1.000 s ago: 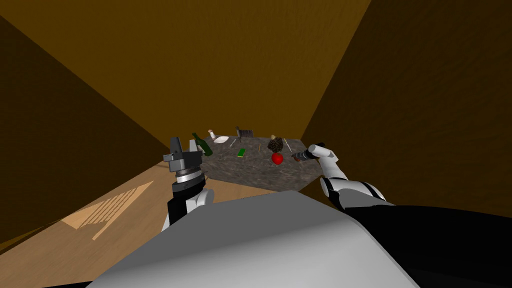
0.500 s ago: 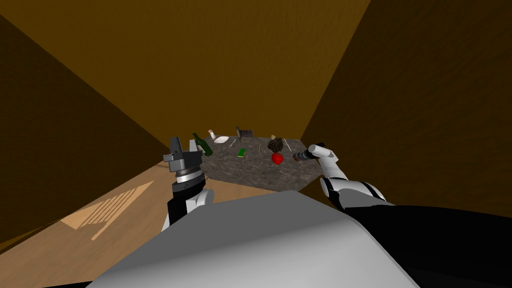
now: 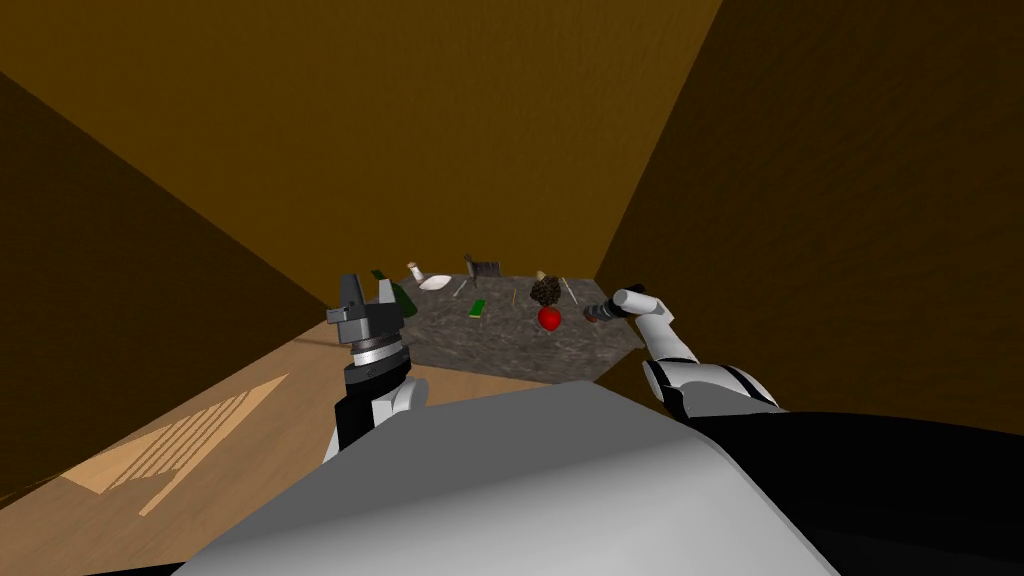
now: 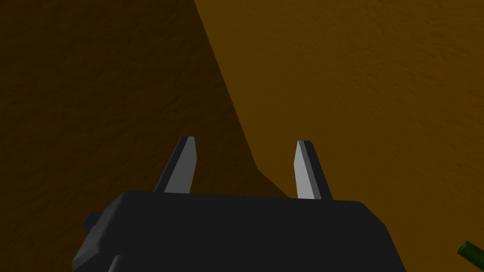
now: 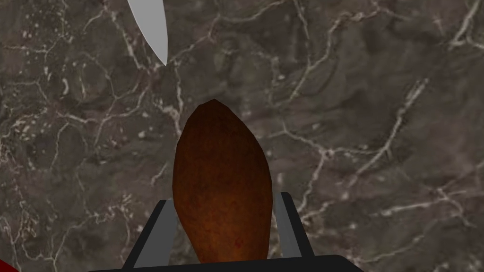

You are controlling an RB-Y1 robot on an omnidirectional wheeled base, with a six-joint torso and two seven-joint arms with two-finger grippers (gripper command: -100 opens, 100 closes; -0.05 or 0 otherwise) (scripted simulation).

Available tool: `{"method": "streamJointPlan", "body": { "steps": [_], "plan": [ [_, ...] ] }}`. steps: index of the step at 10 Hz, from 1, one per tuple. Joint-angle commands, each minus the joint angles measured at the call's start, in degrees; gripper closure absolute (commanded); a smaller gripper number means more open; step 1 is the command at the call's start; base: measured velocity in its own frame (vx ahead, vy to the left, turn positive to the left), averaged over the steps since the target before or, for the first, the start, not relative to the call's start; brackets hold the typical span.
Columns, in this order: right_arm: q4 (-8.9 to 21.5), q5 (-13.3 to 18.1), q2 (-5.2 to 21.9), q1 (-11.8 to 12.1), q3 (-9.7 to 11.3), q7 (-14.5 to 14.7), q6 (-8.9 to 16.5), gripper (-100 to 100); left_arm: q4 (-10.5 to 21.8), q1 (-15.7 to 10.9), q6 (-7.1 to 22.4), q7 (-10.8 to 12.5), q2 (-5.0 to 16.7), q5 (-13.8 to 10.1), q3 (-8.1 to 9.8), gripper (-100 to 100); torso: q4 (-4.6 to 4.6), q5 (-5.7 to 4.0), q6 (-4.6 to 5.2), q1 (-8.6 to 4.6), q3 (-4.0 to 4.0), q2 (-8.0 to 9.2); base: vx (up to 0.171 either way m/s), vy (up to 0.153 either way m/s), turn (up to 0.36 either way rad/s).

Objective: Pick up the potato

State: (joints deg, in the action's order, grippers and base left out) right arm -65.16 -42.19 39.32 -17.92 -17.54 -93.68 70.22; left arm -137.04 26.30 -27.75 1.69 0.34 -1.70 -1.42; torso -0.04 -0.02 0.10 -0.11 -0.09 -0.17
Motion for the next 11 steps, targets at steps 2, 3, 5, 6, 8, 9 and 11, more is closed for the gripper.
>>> {"method": "streamJointPlan", "body": {
  "steps": [2, 3, 5, 6, 8, 9, 11],
  "plan": [
    [-4.22, -0.68, 0.22, 1.55, 2.44, -3.08, 0.65, 100, 0.00, 0.00, 0.00, 0.00, 0.00, 0.00, 0.00, 0, 0.01, 0.00, -0.04, 0.03, 0.02, 0.03, 0.034, -0.026, -0.065],
    [-4.85, -0.68, 0.22, 1.55, 2.44, -3.08, 0.65, 100, 0.00, 0.00, 0.00, 0.00, 0.00, 0.00, 0.00, 0, 0.01, 0.00, -0.03, 0.03, 0.03, 0.05, 0.027, -0.024, -0.045],
    [-8.95, -1.70, 0.65, 3.48, 5.62, -6.75, 1.37, 100, 0.00, 0.00, 0.00, 0.00, 0.00, 0.00, 0.00, 0, 0.02, 0.00, -0.03, 0.04, 0.04, 0.07, 0.041, -0.032, -0.127],
    [-10.27, -1.70, 0.65, 3.48, 5.62, -6.75, 1.37, 100, 0.00, 0.00, 0.00, 0.00, 0.00, 0.00, 0.00, 0, -0.01, -0.02, 0.06, -0.02, 0.03, 0.07, 0.035, -0.028, -0.068],
    [-14.28, -2.72, 1.09, 5.41, 8.80, -10.42, 2.09, 100, 0.00, 0.00, 0.00, 0.00, 0.00, 0.00, 0.00, 0, 0.02, -0.01, -0.06, 0.03, 0.04, 0.06, 0.046, -0.036, -0.089],
    [-15.28, -2.72, 1.09, 5.41, 8.80, -10.42, 2.09, 100, 0.00, 0.00, 0.00, 0.00, 0.00, 0.00, 0.00, 0, 0.00, -0.03, -0.02, -0.02, 0.01, 0.02, 0.039, -0.025, -0.070],
    [-18.41, -3.22, 1.31, 6.37, 10.39, -12.26, 2.45, 100, 0.00, 0.00, 0.00, 0.00, 0.00, 0.00, 0.00, 0, 0.02, -0.03, -0.03, 0.02, 0.04, 0.07, 0.035, -0.021, -0.075]
  ]
}}
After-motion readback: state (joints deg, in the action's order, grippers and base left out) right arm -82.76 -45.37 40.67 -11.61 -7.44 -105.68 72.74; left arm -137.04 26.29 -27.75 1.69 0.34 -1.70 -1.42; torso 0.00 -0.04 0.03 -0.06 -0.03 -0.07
